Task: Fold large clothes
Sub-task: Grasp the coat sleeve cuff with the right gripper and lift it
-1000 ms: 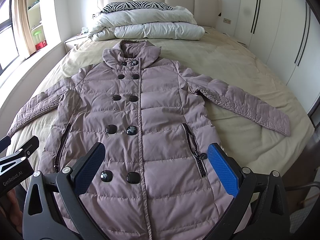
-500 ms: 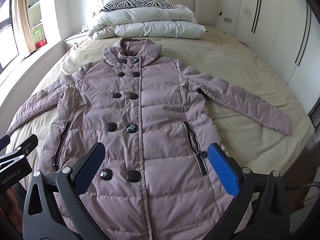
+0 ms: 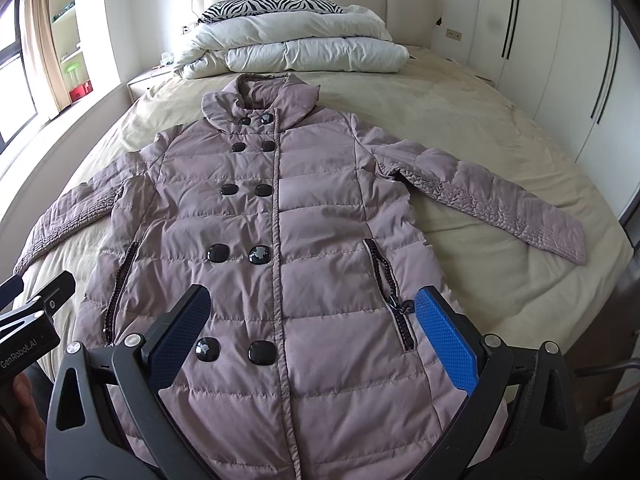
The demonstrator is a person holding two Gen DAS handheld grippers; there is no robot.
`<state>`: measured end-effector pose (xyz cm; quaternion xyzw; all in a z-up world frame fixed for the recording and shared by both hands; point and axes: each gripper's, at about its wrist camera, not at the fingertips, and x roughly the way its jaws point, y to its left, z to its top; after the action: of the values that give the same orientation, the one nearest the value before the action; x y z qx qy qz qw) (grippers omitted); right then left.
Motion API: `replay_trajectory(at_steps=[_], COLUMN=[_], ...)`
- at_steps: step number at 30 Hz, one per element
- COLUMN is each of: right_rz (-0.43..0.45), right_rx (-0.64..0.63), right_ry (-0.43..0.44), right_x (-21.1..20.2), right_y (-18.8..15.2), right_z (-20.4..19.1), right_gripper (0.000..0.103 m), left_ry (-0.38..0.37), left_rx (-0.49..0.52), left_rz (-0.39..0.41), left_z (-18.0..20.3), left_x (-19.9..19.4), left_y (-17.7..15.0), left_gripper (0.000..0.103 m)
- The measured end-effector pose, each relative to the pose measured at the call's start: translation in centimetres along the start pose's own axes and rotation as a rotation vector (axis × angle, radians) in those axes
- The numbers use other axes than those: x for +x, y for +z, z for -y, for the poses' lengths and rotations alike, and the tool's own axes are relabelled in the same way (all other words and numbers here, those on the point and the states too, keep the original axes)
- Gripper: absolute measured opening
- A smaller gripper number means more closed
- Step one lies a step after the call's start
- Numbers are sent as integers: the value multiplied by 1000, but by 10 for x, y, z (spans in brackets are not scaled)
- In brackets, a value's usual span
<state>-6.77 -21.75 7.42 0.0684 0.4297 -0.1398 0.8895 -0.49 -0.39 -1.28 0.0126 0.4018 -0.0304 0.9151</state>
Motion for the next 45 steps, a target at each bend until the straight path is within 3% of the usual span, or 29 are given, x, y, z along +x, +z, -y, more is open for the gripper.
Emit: replay_trajectory(at_steps=[2, 6, 10, 15, 19, 22, 25, 30, 35, 37, 38, 39, 40, 42, 45], right_rz=[13, 47, 67, 133, 194, 215, 233, 234, 217, 204, 187, 159, 132, 114, 117], right_rx=[34, 188, 487, 844, 1090, 1260, 1319, 1246, 1217, 1234, 1245, 1256, 1256, 1184, 951], right_ry=[21, 39, 72, 79, 109, 184, 215, 217, 285, 304, 296, 268, 227, 165, 86], right_x=[3, 17, 39, 65, 87, 114, 131, 153, 175, 188, 195, 201, 205, 202, 181], right_y=[2, 17, 14, -17, -56, -86, -102, -89, -64, -58, -57, -52, -48, -30, 18], right_z=[20, 96, 222, 389, 502, 563, 593, 620, 615, 612, 613, 610, 608, 593, 548], right_gripper=[103, 103, 103, 103, 103, 98, 90, 82, 74, 62, 55, 37, 28, 25, 22], left_ry=[-14, -158, -284, -431, -438, -431, -459, -492, -515, -528, -532, -534, -536, -538, -545], left_rx=[0, -44, -107, -182, -152, -140, -182, -197, -186, -189, -190, -192, -194, -203, -219], left_rz=[-16, -154, -235, -291, -310, -356, -354, -348, -349, -355, -359, -358, -354, -342, -328], left_z=[4, 3, 7, 13, 28, 38, 40, 48, 57, 57, 57, 56, 55, 50, 42], left_x=[10, 40, 58, 77, 89, 95, 101, 103, 102, 103, 104, 103, 103, 102, 103], left_y=[-5, -12, -15, -9, -2, -2, 0, 5, 4, 2, 2, 1, 1, 2, 4], left_gripper=[103, 103, 103, 103, 103, 103, 103, 103, 100, 95, 94, 93, 92, 92, 92])
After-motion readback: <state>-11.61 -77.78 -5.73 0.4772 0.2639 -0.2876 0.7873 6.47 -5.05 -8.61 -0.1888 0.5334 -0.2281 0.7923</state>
